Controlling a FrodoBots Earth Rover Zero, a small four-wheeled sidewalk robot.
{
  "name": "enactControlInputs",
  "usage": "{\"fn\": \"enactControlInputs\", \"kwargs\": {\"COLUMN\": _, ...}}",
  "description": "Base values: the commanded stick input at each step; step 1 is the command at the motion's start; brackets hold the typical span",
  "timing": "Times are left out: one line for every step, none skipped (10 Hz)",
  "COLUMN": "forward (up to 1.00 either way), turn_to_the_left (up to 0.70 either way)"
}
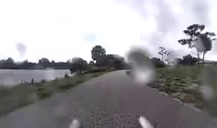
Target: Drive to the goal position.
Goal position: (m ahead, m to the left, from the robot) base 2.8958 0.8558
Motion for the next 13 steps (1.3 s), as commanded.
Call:
{"fn": "enactControlInputs", "kwargs": {"forward": 0.70, "turn_to_the_left": 0.00}}
{"fn": "enactControlInputs", "kwargs": {"forward": 0.70, "turn_to_the_left": 0.00}}
{"fn": "enactControlInputs", "kwargs": {"forward": 0.70, "turn_to_the_left": 0.00}}
{"fn": "enactControlInputs", "kwargs": {"forward": 0.70, "turn_to_the_left": 0.00}}
{"fn": "enactControlInputs", "kwargs": {"forward": 0.70, "turn_to_the_left": 0.00}}
{"fn": "enactControlInputs", "kwargs": {"forward": 0.70, "turn_to_the_left": 0.00}}
{"fn": "enactControlInputs", "kwargs": {"forward": 0.70, "turn_to_the_left": 0.00}}
{"fn": "enactControlInputs", "kwargs": {"forward": 0.70, "turn_to_the_left": 0.00}}
{"fn": "enactControlInputs", "kwargs": {"forward": 0.70, "turn_to_the_left": 0.00}}
{"fn": "enactControlInputs", "kwargs": {"forward": 0.70, "turn_to_the_left": 0.00}}
{"fn": "enactControlInputs", "kwargs": {"forward": 0.70, "turn_to_the_left": 0.00}}
{"fn": "enactControlInputs", "kwargs": {"forward": 0.70, "turn_to_the_left": 0.00}}
{"fn": "enactControlInputs", "kwargs": {"forward": 0.70, "turn_to_the_left": 0.00}}
